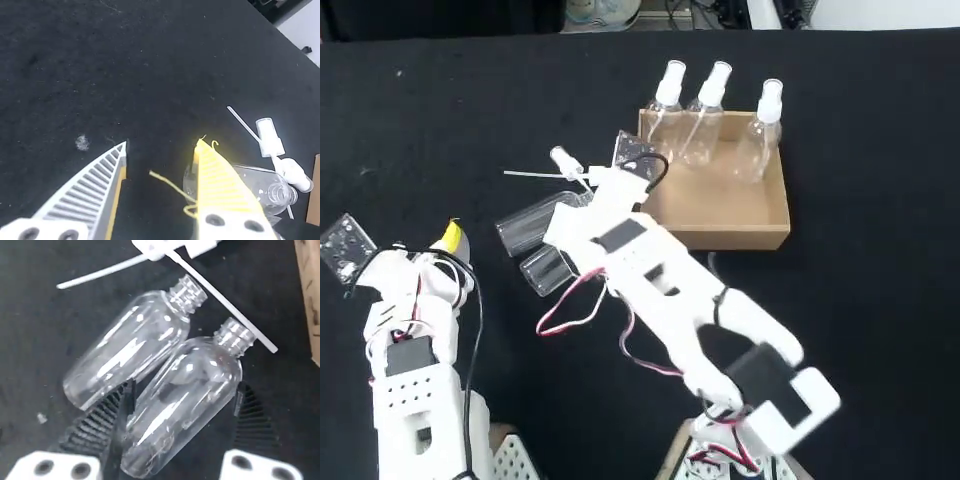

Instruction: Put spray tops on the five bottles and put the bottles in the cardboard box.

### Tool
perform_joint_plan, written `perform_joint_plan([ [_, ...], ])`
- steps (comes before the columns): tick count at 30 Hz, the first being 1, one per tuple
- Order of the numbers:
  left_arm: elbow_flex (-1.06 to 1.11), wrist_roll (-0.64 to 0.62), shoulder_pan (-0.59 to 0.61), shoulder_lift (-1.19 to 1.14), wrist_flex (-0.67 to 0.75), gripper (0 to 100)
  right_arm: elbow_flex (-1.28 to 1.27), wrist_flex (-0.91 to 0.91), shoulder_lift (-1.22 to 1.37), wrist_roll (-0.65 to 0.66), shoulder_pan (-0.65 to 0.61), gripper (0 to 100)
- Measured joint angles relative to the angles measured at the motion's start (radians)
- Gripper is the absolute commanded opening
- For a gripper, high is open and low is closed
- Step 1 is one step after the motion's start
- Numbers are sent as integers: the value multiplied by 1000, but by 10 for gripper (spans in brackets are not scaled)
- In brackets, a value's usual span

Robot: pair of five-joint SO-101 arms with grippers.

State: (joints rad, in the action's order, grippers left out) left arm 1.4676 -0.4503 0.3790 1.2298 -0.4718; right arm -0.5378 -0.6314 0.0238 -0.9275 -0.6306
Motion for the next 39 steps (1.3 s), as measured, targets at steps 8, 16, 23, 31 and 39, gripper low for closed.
perform_joint_plan([
  [8,0,0,3,0,0,213,120,-176,100,0,3,108],
  [16,0,0,3,0,0,213,166,-341,107,221,51,69],
  [23,0,0,3,0,0,213,213,-578,109,706,52,158],
  [31,0,0,3,0,0,213,215,-671,112,1037,51,263],
  [39,0,0,3,0,0,213,269,-767,112,945,51,262],
])
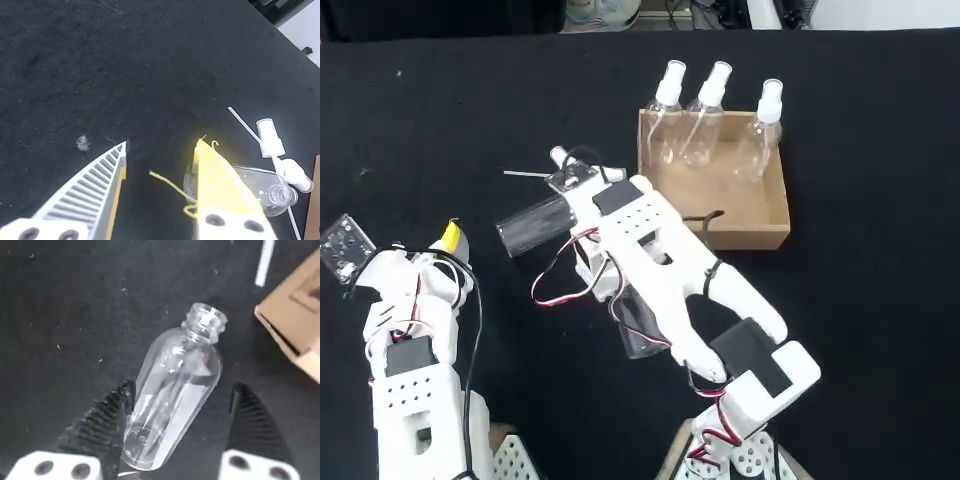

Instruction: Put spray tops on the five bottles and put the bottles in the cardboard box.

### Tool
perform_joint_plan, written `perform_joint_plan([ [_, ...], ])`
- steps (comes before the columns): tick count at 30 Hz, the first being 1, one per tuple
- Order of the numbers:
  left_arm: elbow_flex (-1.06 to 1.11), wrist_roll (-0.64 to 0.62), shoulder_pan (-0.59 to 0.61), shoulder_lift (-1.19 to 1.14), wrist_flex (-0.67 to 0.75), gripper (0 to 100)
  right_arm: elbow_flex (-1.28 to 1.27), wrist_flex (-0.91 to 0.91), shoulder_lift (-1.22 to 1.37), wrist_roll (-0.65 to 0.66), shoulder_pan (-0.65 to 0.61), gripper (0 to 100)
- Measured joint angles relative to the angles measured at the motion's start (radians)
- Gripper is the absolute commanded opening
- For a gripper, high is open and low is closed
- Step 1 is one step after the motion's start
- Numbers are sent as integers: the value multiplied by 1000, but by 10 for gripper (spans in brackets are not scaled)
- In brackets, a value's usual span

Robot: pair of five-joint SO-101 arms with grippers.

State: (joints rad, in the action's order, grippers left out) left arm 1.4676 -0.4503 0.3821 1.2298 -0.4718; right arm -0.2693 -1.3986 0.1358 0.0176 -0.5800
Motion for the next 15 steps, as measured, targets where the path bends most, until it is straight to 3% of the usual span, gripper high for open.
perform_joint_plan([
  [4,0,0,0,0,0,213,0,0,0,-81,0,262],
  [15,0,0,0,0,0,213,-87,41,-121,-133,0,261],
])
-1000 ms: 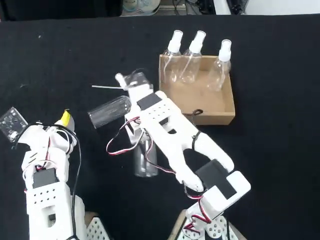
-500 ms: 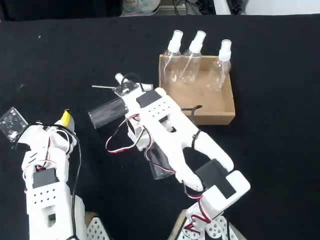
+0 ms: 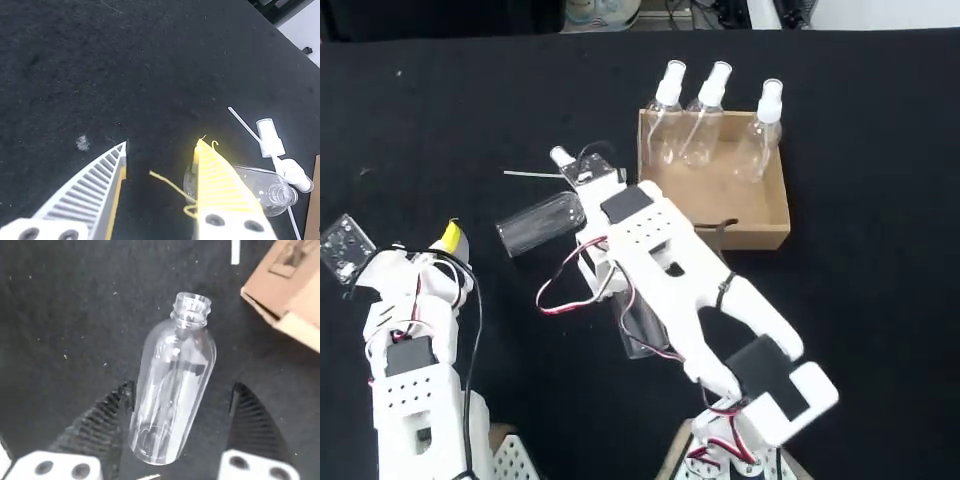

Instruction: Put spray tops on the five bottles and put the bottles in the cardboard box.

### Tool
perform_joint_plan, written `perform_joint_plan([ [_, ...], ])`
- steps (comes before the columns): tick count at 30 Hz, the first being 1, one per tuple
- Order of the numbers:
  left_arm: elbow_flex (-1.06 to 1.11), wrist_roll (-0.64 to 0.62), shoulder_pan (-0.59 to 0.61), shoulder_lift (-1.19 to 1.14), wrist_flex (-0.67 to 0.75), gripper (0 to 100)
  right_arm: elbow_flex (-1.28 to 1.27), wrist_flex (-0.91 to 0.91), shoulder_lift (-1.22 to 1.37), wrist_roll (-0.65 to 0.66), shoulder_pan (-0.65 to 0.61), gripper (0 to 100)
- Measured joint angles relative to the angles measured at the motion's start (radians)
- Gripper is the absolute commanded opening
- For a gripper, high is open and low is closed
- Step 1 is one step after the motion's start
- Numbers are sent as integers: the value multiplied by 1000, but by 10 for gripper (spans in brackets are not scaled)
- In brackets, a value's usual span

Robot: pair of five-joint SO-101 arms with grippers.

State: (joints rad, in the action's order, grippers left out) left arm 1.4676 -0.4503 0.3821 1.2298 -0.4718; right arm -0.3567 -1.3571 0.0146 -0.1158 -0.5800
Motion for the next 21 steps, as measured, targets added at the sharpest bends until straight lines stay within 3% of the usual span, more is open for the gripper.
perform_joint_plan([
  [9,0,0,0,0,0,213,-118,130,-18,-58,0,260],
  [14,0,0,0,0,0,213,-137,135,-18,-58,0,187],
  [21,0,0,0,0,0,213,-213,249,-41,-58,2,181],
])
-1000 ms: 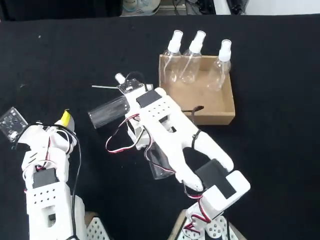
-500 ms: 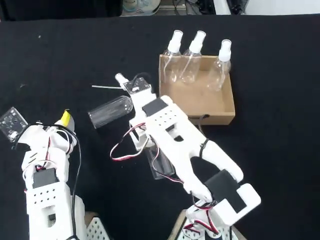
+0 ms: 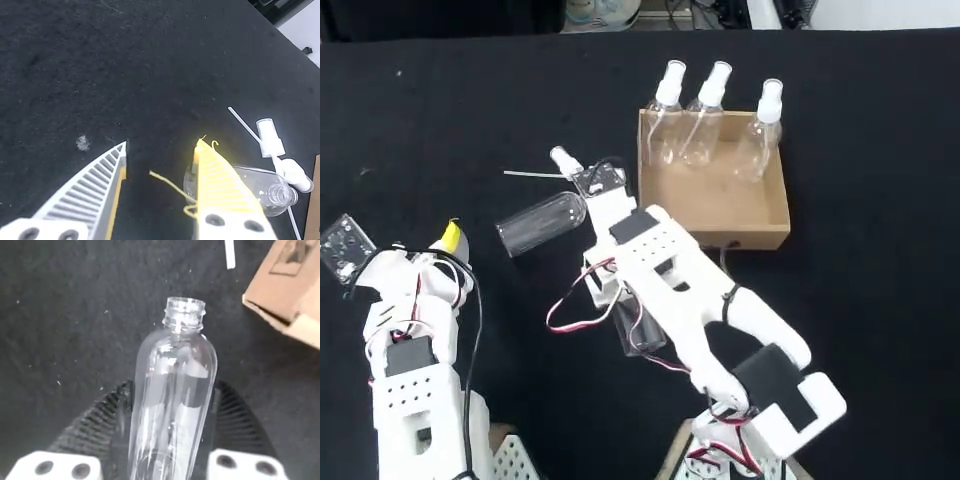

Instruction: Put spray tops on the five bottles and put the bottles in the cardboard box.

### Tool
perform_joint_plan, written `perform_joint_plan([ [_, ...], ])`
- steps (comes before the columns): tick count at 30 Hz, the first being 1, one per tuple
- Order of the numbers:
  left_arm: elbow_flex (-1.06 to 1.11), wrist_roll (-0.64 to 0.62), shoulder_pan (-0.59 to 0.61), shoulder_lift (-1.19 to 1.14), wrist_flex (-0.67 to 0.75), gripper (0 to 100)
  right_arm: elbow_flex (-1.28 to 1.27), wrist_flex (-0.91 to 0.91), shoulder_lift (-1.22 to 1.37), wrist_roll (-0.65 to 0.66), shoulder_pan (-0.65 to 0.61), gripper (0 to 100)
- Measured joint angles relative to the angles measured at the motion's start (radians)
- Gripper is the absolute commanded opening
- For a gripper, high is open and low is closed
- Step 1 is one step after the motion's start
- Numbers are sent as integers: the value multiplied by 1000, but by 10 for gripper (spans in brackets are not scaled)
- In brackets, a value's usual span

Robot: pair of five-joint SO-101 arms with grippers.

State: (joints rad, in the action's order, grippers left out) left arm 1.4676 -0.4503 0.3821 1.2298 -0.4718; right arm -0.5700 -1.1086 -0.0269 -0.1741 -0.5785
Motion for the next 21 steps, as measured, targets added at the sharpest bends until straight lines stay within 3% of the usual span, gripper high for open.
perform_joint_plan([
  [21,0,0,0,0,0,213,-61,92,-20,40,2,178],
])
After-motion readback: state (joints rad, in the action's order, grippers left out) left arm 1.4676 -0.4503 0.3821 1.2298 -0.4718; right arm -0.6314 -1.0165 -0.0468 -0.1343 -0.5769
